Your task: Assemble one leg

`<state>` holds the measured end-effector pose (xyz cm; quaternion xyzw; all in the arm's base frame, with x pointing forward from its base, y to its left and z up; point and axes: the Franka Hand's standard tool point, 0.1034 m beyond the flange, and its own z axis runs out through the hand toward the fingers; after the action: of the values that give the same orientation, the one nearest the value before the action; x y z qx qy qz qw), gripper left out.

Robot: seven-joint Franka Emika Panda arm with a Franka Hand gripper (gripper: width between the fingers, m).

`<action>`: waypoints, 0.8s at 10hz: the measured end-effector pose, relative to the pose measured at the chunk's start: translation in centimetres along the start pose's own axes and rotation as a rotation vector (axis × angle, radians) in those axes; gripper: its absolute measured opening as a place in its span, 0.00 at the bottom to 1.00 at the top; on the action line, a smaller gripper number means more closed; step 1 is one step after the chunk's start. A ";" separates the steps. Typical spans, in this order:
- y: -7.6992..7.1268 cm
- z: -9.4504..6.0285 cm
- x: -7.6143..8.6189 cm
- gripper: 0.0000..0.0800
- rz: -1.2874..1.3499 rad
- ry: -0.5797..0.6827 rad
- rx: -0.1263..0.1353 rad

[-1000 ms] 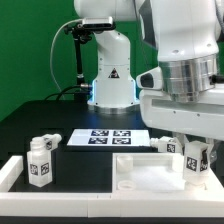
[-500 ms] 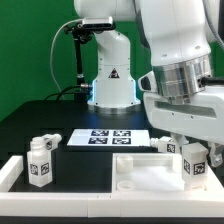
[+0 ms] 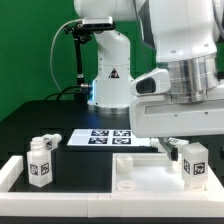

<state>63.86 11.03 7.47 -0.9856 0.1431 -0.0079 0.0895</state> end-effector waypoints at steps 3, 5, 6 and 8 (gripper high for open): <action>0.4 -0.3 1.2 0.81 -0.384 -0.006 -0.015; 0.3 -0.2 1.3 0.65 -0.348 0.001 -0.014; 0.3 -0.2 1.3 0.48 -0.313 0.002 -0.012; 0.3 -0.2 1.2 0.36 -0.173 0.002 -0.012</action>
Offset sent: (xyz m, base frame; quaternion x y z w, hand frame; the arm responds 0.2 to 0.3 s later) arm 0.0000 0.0000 0.0000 0.0000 0.0000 -0.1296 0.9916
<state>64.97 10.36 7.60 -0.9948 0.0576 -0.0157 0.0822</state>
